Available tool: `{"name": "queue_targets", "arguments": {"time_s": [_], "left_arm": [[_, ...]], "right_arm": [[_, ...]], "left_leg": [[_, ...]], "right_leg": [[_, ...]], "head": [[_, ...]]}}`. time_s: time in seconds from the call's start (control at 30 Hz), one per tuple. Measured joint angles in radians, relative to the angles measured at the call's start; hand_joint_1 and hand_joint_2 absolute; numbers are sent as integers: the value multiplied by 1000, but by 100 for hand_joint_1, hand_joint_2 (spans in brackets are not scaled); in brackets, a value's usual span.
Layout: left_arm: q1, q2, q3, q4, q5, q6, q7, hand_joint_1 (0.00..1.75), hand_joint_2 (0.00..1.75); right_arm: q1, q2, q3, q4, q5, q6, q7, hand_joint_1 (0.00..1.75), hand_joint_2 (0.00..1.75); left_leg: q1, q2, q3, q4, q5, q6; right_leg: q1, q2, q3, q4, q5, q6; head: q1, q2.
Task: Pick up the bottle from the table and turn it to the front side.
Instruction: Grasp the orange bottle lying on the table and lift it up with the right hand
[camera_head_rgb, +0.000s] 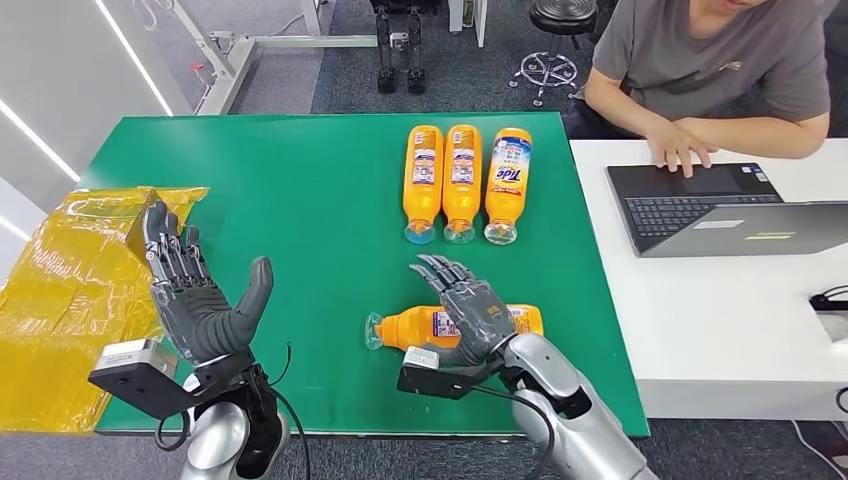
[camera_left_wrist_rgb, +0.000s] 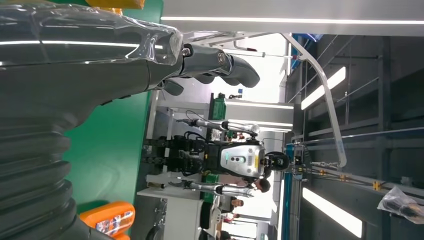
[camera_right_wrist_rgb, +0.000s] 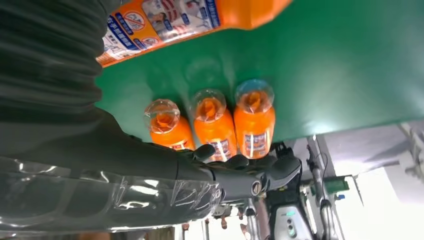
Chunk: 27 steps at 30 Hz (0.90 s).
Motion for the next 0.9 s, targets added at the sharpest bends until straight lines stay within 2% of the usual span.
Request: {"name": "queue_targets", "arguments": {"time_s": [0.17,0.4,0.63,0.9], "left_arm": [[1,1,0,-1,4,-11,0,0,175],[2,1,0,-1,7,-31,0,0,175],[-13,-8,6,5,7,-104,0,0,175],[-43,-16,10,26,22,-117,0,0,175]], "right_arm": [[-55,-49,15,50,20,57,-5,0,175],[-92,-82,31,85,30,88,-4,0,175],[-198,-140,66,150,0,256,-27,0,175],[-356,-148,154,314,-36,421,-68,0,175]], "left_leg": [[0,-1,0,0,0,0],[0,-1,0,0,0,0],[0,0,0,1,0,0],[0,1,0,1,1,1]], "right_leg": [[0,-1,0,0,0,0],[0,-1,0,0,0,0],[0,0,0,0,1,1],[0,1,0,0,2,1]], "head": [[0,0],[0,0],[0,0],[0,0]]}}
